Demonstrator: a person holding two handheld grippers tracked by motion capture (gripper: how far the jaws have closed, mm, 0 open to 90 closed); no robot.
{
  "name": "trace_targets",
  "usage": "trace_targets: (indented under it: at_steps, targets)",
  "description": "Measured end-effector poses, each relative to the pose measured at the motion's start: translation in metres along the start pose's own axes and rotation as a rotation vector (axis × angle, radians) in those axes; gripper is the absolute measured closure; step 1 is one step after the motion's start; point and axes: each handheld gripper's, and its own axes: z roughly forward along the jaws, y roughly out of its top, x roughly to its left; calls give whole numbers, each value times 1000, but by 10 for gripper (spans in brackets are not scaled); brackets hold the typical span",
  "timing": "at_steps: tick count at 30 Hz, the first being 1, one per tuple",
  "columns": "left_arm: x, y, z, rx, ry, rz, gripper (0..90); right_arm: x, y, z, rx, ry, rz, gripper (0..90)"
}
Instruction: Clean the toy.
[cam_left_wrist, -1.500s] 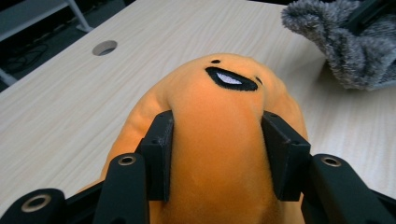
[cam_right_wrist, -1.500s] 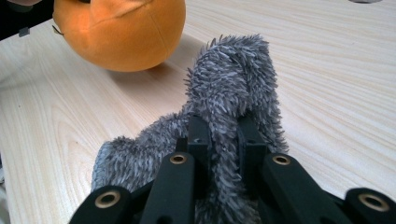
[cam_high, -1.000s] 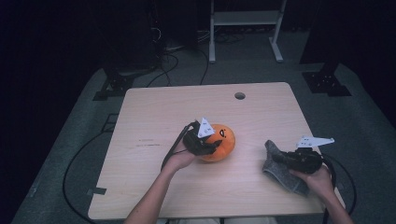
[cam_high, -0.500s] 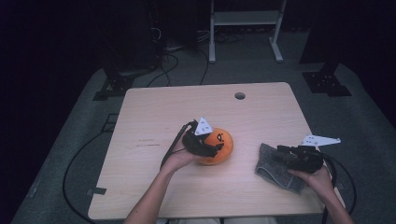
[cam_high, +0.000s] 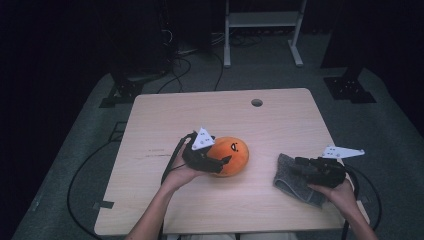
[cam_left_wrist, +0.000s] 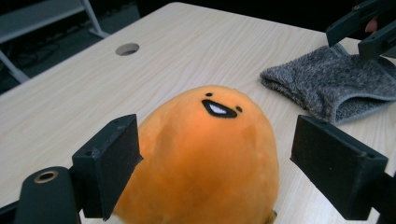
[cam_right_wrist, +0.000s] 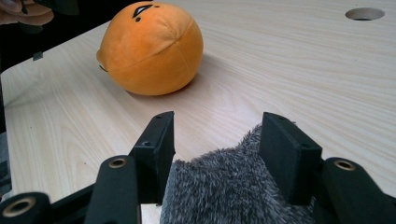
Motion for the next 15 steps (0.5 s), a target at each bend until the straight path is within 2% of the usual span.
trace_targets:
  at_steps: [15]
  targets:
    - [5,-32,-32,-10,34,-55,131,3,-1,-1,9,2,0,426]
